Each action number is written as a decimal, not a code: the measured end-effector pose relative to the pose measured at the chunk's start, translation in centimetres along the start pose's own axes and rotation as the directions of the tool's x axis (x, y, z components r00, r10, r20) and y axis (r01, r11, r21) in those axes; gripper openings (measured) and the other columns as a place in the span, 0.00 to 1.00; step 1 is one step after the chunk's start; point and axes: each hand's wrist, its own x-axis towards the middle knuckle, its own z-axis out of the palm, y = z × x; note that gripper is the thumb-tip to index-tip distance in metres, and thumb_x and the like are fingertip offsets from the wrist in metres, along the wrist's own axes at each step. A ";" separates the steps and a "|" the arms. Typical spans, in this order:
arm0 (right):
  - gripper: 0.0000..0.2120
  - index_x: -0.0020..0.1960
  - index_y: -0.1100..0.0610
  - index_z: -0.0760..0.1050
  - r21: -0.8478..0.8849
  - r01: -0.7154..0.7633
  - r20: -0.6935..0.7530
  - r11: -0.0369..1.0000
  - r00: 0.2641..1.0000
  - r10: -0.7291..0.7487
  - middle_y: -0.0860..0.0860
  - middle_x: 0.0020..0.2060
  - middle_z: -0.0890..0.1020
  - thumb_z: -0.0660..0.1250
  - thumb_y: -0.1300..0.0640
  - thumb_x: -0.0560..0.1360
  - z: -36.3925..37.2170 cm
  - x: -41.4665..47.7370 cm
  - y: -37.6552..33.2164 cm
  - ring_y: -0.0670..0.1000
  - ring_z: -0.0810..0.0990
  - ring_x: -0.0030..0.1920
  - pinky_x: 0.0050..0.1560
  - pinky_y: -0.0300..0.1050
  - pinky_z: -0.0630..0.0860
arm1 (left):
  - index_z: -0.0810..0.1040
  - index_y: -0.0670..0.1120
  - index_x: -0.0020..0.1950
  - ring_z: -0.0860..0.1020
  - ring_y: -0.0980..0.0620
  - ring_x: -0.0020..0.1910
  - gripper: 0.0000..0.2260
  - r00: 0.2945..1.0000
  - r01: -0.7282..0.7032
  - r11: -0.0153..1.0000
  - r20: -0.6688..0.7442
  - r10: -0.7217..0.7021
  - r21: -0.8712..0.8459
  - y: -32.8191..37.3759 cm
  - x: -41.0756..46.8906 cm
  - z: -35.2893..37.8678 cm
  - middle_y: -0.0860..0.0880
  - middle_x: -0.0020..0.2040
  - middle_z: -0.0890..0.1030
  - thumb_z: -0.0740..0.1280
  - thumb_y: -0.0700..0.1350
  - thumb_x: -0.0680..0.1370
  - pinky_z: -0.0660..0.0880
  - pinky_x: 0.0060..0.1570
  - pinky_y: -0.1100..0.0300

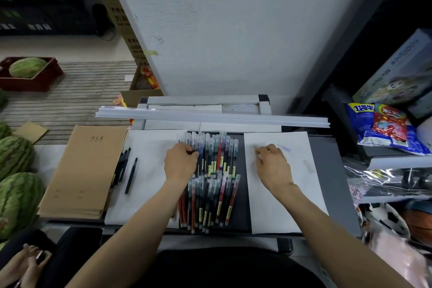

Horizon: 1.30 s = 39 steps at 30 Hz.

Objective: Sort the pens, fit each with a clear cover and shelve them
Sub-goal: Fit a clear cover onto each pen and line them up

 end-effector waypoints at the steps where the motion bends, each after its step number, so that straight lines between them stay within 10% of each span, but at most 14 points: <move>1: 0.13 0.61 0.60 0.79 0.005 -0.012 0.000 1.000 1.000 0.012 0.57 0.57 0.78 0.61 0.66 0.80 0.0 0.2 0.0 0.59 0.78 0.56 0.48 0.51 0.79 | 0.83 0.46 0.58 0.79 0.51 0.42 0.10 1.000 -0.004 1.000 0.006 0.004 0.008 0.0 0.1 0.1 0.50 0.48 0.81 0.74 0.48 0.78 0.74 0.43 0.59; 16: 0.10 0.60 0.52 0.81 0.448 -0.132 0.101 0.884 0.990 0.097 0.45 0.49 0.83 0.69 0.57 0.80 -0.4 -3.1 1.4 0.44 0.81 0.48 0.47 0.28 0.70 | 0.77 0.46 0.63 0.79 0.45 0.47 0.14 0.991 0.103 0.977 -0.108 -0.084 0.186 -8.8 1.0 -8.1 0.45 0.55 0.81 0.66 0.46 0.78 0.78 0.48 0.49; 29: 0.07 0.56 0.60 0.84 0.910 -0.394 0.391 0.130 0.919 0.042 0.60 0.42 0.84 0.71 0.62 0.79 -3.1 -6.0 -2.6 0.54 0.81 0.38 0.49 0.48 0.80 | 0.74 0.49 0.50 0.77 0.45 0.42 0.02 0.997 0.073 0.941 -0.062 -0.056 0.331 -9.5 -2.8 -8.6 0.48 0.44 0.80 0.63 0.43 0.79 0.74 0.42 0.50; 39: 0.08 0.56 0.59 0.85 0.925 -0.357 0.360 0.133 0.933 0.000 0.57 0.39 0.80 0.69 0.65 0.80 -4.7 -6.6 -3.9 0.54 0.73 0.39 0.44 0.47 0.72 | 0.75 0.52 0.56 0.67 0.52 0.28 0.06 0.910 -0.132 0.949 0.345 0.231 -0.287 0.7 -10.2 -5.6 0.44 0.34 0.76 0.61 0.42 0.86 0.64 0.27 0.54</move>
